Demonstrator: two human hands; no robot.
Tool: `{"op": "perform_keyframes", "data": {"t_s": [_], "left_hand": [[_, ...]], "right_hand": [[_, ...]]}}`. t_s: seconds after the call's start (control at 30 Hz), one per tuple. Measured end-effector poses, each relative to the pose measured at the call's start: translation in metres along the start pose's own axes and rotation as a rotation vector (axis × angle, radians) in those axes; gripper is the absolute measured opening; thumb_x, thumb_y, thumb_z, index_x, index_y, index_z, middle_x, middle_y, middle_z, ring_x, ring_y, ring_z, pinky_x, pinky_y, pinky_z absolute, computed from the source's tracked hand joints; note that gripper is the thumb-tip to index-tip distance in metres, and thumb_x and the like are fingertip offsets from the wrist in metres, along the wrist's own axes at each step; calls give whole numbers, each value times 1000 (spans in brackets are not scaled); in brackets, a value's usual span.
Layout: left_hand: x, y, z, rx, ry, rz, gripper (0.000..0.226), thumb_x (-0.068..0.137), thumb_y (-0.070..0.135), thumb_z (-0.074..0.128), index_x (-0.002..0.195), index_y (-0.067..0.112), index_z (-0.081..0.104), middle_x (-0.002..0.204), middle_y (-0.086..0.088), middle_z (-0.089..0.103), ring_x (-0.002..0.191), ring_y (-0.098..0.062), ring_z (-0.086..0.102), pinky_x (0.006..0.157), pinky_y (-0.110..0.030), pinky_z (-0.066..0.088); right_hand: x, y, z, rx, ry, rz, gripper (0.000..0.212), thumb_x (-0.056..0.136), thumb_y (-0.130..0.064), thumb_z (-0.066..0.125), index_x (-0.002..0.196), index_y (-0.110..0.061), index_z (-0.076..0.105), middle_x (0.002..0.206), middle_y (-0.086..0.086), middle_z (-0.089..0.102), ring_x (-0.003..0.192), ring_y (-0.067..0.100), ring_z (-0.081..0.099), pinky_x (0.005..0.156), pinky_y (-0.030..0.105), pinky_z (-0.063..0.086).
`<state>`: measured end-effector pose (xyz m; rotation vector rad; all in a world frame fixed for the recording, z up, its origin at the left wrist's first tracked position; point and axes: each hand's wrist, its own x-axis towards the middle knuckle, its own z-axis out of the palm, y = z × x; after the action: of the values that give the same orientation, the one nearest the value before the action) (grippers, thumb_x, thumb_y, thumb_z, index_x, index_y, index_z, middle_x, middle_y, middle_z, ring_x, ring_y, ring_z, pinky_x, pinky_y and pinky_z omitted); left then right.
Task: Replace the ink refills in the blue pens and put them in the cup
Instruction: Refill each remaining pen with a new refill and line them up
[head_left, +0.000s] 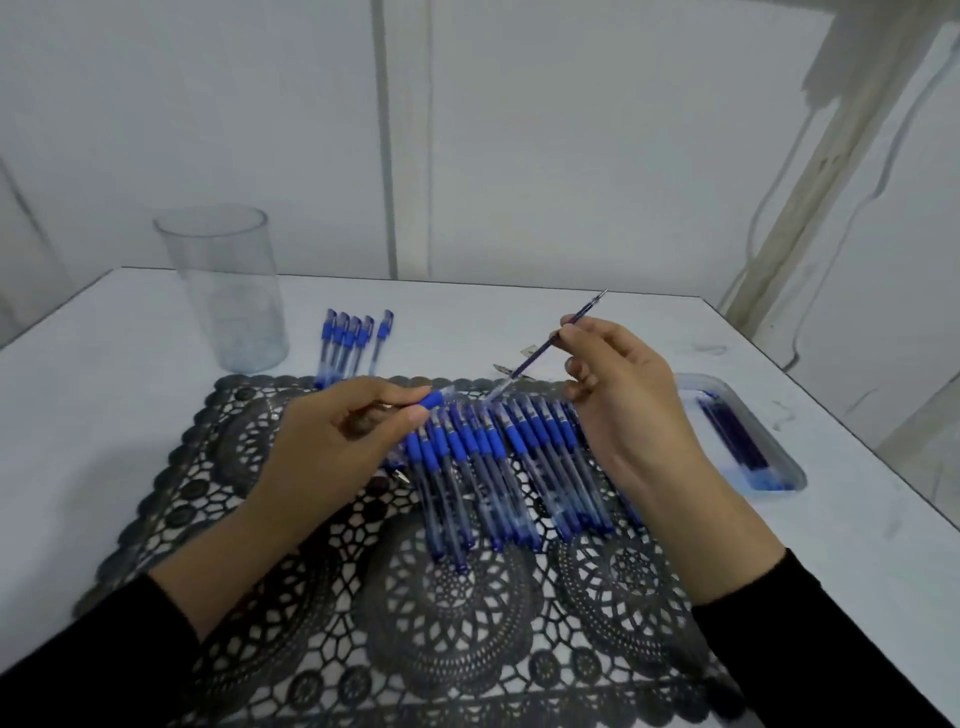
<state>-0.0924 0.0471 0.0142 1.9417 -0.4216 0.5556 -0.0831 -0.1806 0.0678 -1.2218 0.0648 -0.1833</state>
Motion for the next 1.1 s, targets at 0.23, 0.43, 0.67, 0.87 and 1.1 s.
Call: {"op": "perform_keyframes", "data": {"t_s": [0.23, 0.43, 0.67, 0.87, 1.1], "left_hand": [[-18, -8, -23, -35, 34, -27, 21, 84, 23, 72, 103, 16, 77, 89, 11, 76, 78, -7, 70, 72, -21, 55], [-18, -9, -24, -79, 14, -18, 20, 84, 23, 72, 103, 18, 75, 91, 12, 76, 80, -8, 71, 73, -22, 56], [-19, -10, -22, -68, -4, 21, 19, 84, 23, 72, 103, 23, 73, 96, 5, 76, 87, -19, 72, 80, -38, 59], [-19, -7, -21, -82, -20, 48, 19, 83, 24, 72, 102, 27, 72, 90, 12, 75, 78, -11, 70, 71, -24, 58], [-20, -5, -20, -160, -12, 23, 20, 82, 21, 72, 102, 25, 72, 98, 7, 75, 88, -12, 72, 80, -23, 58]], "right_hand": [[-20, 18, 18, -42, -21, -131, 5, 90, -9, 66, 92, -13, 69, 87, 8, 58, 62, 10, 42, 62, 21, 41], [-25, 20, 21, 13, -34, -144, 5, 90, -8, 64, 89, -12, 67, 78, 4, 55, 59, 9, 42, 60, 19, 42], [-24, 19, 22, 60, -45, -146, 6, 90, -6, 64, 89, -11, 67, 81, 6, 58, 59, 8, 42, 60, 19, 41], [-24, 20, 22, 40, -75, -94, 6, 91, -6, 64, 89, -11, 66, 85, 3, 67, 60, 9, 42, 62, 18, 43], [-24, 21, 20, 74, -67, -41, 5, 90, -7, 65, 90, -12, 67, 85, 1, 66, 60, 8, 44, 62, 18, 43]]}}
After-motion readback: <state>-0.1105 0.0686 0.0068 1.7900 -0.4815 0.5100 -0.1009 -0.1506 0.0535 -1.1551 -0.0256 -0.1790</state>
